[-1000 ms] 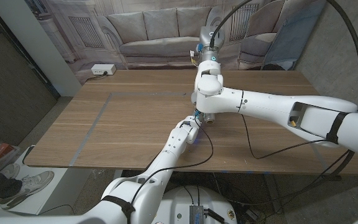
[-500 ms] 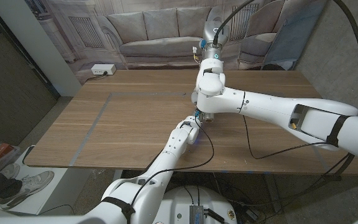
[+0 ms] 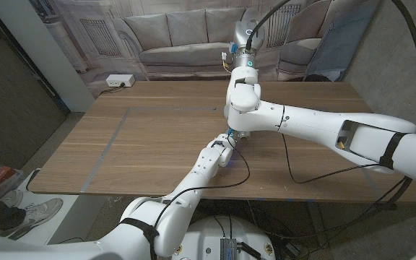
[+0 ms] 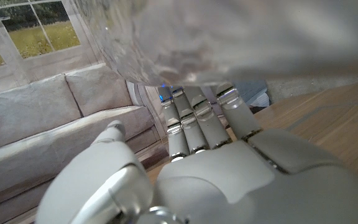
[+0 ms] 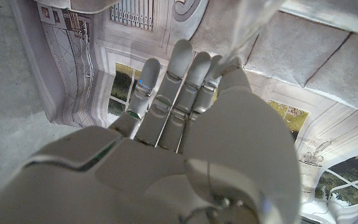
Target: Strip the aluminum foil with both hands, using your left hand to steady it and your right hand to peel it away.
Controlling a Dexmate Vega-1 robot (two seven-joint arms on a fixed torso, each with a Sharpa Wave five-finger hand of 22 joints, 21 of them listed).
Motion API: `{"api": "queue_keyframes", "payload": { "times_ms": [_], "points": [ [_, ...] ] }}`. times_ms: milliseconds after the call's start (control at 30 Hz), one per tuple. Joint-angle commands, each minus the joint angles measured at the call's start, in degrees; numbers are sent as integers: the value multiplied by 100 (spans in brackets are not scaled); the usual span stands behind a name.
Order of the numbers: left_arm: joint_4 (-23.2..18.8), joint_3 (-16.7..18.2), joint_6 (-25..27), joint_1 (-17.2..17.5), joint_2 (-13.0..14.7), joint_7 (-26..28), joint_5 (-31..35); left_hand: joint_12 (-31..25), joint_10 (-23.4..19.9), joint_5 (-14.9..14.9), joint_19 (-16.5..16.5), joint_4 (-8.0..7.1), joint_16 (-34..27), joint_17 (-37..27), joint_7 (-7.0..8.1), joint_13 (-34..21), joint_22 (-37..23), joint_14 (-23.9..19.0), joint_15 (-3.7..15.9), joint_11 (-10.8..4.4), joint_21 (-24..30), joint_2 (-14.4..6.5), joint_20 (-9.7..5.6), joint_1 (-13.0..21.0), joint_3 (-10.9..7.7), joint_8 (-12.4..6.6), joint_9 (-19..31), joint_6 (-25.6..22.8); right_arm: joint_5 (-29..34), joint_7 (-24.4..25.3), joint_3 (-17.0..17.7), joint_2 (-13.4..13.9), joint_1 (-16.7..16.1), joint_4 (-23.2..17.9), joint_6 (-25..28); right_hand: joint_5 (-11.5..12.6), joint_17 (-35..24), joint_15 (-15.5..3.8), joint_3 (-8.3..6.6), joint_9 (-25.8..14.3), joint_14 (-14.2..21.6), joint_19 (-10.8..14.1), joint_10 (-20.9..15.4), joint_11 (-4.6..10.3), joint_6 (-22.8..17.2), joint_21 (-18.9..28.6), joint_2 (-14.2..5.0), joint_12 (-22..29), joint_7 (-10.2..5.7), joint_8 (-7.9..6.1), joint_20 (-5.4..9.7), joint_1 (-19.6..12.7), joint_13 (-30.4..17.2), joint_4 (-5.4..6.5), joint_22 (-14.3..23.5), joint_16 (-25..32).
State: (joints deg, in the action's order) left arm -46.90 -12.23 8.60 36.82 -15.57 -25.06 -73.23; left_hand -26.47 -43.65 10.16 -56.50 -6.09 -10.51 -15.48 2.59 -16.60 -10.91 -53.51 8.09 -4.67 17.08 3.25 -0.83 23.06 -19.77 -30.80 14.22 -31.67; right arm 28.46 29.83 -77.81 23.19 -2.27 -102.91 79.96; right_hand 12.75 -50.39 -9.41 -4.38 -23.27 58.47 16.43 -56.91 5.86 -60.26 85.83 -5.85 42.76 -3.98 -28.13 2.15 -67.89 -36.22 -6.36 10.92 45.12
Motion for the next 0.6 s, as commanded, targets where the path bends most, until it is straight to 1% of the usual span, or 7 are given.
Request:
{"api": "queue_keyframes", "payload": {
  "times_ms": [33, 100, 200, 333, 367, 500, 600],
  "points": [
    [2335, 87, 347, -1295, -26, -1990, 493, 521, 675, 60, 78, -188, 3, 156, 132, 162, 21, 671, -258, 175, -141, 240, 282, -530, 287, 519, -133, 953, -30, 48, -131, -29, 122, -30, 3, 27, -41, -388, 49, -22, 79, 21, -58, 29, -53, -21, -58, -28, -21, 43, 555, -7, -21, -4, 11, -24],
    [2535, 199, 332, -1397, -97, -2098, 591, 797, 1000, 98, 183, -265, 4, 245, 271, 248, 31, 1092, -401, 282, -260, 334, 412, -818, 455, 834, -179, 1527, -30, 31, -142, -32, 133, -28, 3, 28, -44, -387, 54, -28, 73, 9, -62, 33, -48, -25, -57, -34, -18, 49, 561, -9, -21, -4, 11, -38],
    [2701, 330, 391, -1525, -134, -2095, 813, 997, 1291, 123, 248, -289, 13, 292, 334, 293, 36, 1405, -506, 340, -336, 352, 489, -988, 548, 1056, -198, 1929, -28, 26, -159, -45, 147, -17, 3, 30, -57, -388, 62, -28, 82, 25, -80, 32, -67, -20, -62, -45, -26, 56, 554, -12, -14, -2, 12, -52],
    [2704, 594, 456, -1526, -232, -2112, 966, 1096, 1395, 145, 103, -300, -117, 320, 345, 315, 29, 1252, -481, 371, -312, 337, 490, -1122, 614, 1176, -199, 2114, -1, 20, -174, -65, 151, -7, 3, 32, -64, -388, 77, -42, 80, 13, -77, 34, -62, -26, -62, -62, -26, 70, 561, -17, -23, -1, 12, -85],
    [2675, 607, 532, -1524, -215, -2143, 1031, 1107, 1390, 150, 44, -300, -161, 325, 345, 318, 24, 1151, -474, 365, -295, 328, 440, -1150, 627, 1187, -198, 2118, 16, 13, -186, -65, 157, -6, 3, 33, -64, -389, 78, -37, 82, 15, -78, 34, -77, -26, -68, -55, -22, 72, 568, -19, -42, 0, 13, -93],
    [2702, 798, 683, -1537, -284, -2172, 1172, 1086, 1112, 171, -562, -264, -458, 297, 288, 324, -81, 306, -221, 353, -39, 221, -165, -1288, 682, 1227, -195, 1993, 93, -25, -180, -77, 144, -12, 3, 35, -86, -389, 95, -47, 113, 20, -95, 27, -75, -28, -68, -82, -31, 88, 562, -21, -23, 3, 12, -103],
    [2746, 956, 781, -1568, -345, -2134, 1286, 1062, 1002, 170, -731, -247, -515, 274, 278, 327, -130, 113, -168, 338, 64, 199, -279, -1294, 686, 1199, -195, 1865, 166, -58, -180, -83, 129, -19, 3, 37, -94, -388, 105, -49, 117, 18, -98, 31, -82, -31, -69, -88, -26, 99, 566, -24, -37, 5, 12, -122]
  ]
}}
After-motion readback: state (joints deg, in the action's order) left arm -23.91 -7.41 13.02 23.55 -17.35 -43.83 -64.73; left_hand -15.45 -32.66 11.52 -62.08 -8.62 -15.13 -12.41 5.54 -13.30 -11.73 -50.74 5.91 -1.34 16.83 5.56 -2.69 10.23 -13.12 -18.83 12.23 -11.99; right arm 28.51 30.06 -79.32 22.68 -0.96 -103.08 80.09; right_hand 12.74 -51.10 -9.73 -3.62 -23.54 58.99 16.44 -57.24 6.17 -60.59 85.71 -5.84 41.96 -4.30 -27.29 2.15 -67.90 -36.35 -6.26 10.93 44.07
